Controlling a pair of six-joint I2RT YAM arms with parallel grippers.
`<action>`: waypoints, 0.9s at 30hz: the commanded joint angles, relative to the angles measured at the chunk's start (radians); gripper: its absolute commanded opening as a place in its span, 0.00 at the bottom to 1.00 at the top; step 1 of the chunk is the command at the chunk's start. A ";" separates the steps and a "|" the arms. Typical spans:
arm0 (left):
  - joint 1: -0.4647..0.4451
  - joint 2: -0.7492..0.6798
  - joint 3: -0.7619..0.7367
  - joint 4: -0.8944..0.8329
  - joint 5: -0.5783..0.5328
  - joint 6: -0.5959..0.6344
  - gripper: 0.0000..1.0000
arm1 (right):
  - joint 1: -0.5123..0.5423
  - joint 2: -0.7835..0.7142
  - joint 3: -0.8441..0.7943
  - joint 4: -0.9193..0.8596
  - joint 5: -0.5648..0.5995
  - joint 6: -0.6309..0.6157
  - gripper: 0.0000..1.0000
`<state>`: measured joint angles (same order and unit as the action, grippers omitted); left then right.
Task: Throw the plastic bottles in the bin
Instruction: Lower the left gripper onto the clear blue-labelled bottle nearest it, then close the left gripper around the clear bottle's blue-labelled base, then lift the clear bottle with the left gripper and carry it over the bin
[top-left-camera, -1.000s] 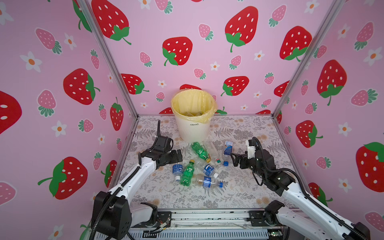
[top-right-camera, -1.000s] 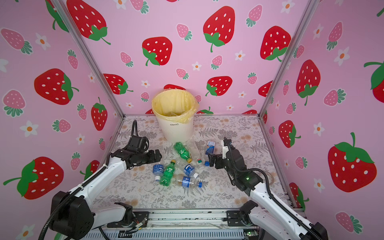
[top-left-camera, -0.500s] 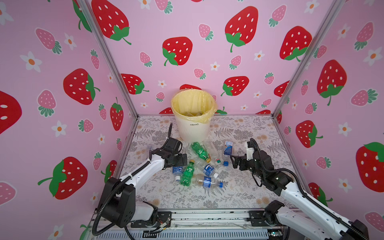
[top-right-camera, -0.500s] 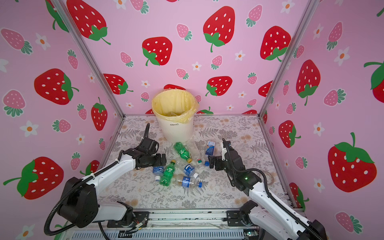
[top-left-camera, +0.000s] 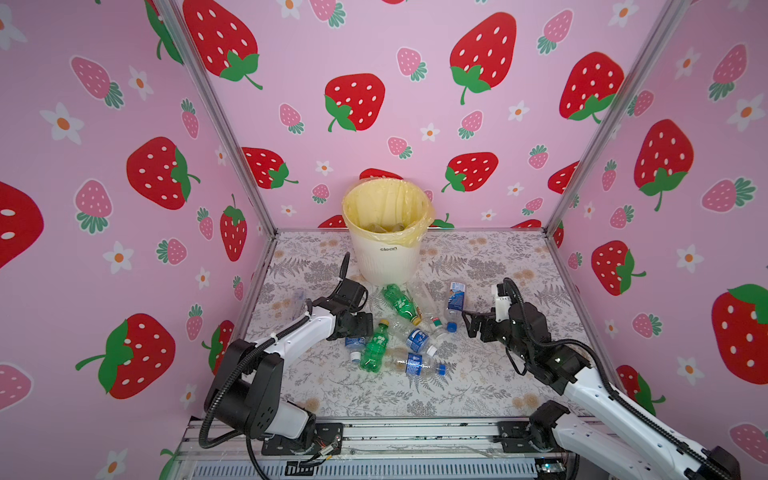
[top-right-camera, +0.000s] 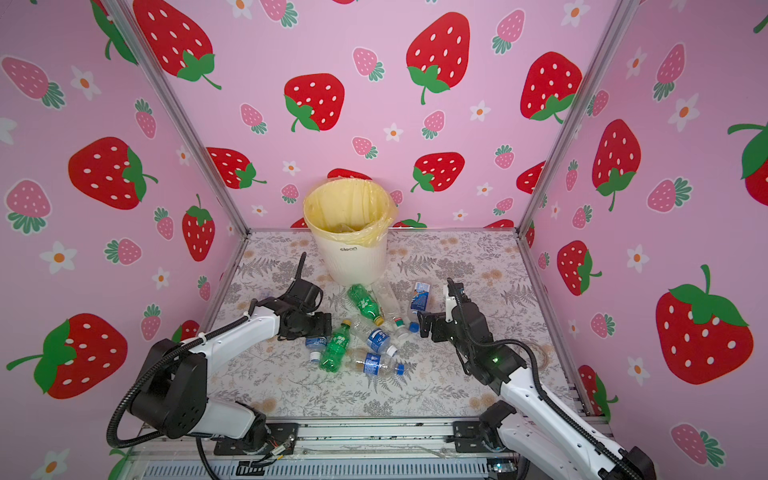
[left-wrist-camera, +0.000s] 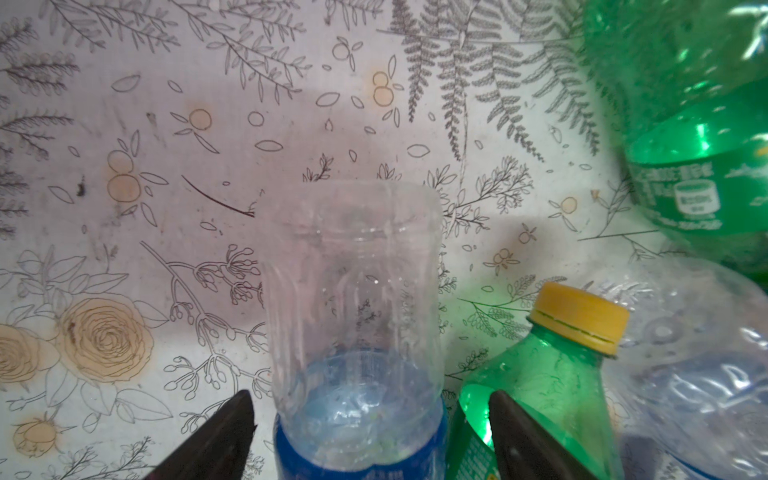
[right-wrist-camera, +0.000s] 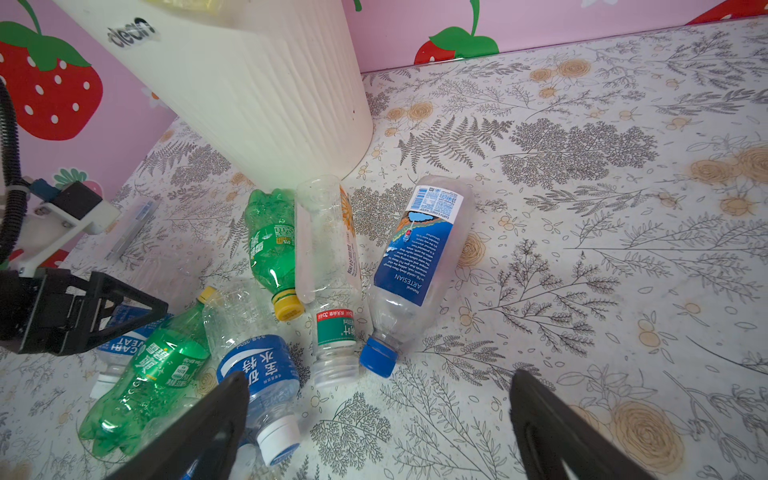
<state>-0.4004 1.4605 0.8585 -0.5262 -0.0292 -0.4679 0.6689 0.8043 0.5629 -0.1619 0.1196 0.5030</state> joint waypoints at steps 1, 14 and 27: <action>-0.005 -0.006 -0.018 0.005 -0.032 -0.012 0.84 | -0.005 -0.025 -0.018 -0.025 0.030 0.010 0.99; -0.005 0.027 -0.027 0.013 -0.034 -0.029 0.71 | -0.008 -0.049 -0.022 -0.035 0.037 0.024 0.99; -0.006 0.009 -0.030 0.019 -0.035 -0.043 0.54 | -0.009 -0.036 -0.007 -0.049 0.038 0.027 0.99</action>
<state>-0.4023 1.4750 0.8402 -0.4889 -0.0460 -0.4992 0.6662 0.7727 0.5503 -0.1974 0.1421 0.5117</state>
